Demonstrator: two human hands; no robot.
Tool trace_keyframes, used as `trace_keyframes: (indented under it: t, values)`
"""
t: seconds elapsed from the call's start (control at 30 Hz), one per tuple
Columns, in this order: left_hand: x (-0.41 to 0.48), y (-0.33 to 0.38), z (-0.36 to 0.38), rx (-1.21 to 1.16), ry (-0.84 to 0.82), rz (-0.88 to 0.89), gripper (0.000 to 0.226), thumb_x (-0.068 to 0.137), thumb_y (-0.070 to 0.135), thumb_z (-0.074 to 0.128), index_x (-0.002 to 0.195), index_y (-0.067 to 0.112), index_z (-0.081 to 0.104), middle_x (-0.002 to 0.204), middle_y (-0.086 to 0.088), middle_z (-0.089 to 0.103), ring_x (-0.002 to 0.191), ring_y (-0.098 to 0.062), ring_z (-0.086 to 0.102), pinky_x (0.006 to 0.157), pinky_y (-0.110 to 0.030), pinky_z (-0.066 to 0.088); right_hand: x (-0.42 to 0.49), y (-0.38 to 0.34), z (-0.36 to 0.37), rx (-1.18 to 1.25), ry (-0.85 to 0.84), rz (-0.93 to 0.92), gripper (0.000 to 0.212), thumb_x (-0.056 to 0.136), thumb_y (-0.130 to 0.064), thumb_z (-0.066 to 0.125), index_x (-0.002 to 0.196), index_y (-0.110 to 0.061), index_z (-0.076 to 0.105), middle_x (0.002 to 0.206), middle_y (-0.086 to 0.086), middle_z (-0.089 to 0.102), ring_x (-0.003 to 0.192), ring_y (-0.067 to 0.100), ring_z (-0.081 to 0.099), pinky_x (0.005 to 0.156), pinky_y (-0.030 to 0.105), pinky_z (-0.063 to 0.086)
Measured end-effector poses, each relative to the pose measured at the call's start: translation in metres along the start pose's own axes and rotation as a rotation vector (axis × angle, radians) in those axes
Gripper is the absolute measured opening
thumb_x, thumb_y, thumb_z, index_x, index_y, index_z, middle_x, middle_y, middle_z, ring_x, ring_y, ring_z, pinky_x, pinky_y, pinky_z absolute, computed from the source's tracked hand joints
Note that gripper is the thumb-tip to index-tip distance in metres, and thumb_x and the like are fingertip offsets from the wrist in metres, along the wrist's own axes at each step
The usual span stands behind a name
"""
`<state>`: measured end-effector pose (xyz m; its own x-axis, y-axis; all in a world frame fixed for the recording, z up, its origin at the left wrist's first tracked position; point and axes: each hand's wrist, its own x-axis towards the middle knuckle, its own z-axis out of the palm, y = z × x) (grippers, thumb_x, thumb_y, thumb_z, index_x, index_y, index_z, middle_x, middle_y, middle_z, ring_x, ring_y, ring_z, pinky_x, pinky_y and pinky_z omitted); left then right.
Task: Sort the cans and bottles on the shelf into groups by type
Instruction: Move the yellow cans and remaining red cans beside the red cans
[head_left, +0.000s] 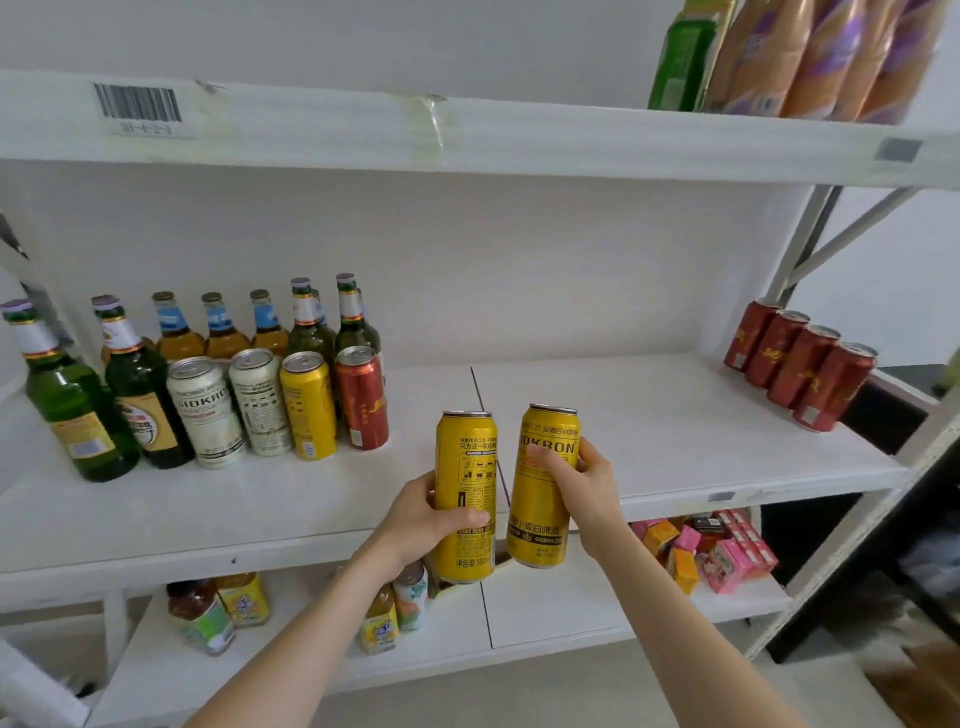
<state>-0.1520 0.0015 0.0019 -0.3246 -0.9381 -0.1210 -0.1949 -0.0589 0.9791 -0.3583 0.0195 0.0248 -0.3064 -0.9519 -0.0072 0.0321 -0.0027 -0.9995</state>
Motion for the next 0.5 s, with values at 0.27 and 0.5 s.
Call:
trace_keyframes:
  t: [0.27,0.5]
  values:
    - [0.063,0.021,0.079,0.024,-0.096,0.013,0.061,0.054,0.048,0.082,0.11,0.033,0.062,0.105,0.008,0.072,0.096,-0.007,0.069,0.074,-0.024,0.053,0.048,0.0,-0.09,0.018,0.043,-0.013,0.027,0.08,-0.032,0.078,0.103,-0.025,0.066,0.091,-0.003,0.074,0.08,0.013,0.073,0.062,0.029,0.058]
    - [0.089,0.032,0.183,-0.014,-0.11,-0.005,0.068,0.049,0.051,0.083,0.111,0.033,0.063,0.104,0.007,0.073,0.096,-0.009,0.069,0.076,-0.028,0.056,0.07,-0.006,-0.195,0.029,0.041,-0.029,0.024,0.081,-0.026,0.078,0.1,-0.019,0.067,0.082,-0.004,0.075,0.074,0.01,0.072,0.053,0.02,0.054]
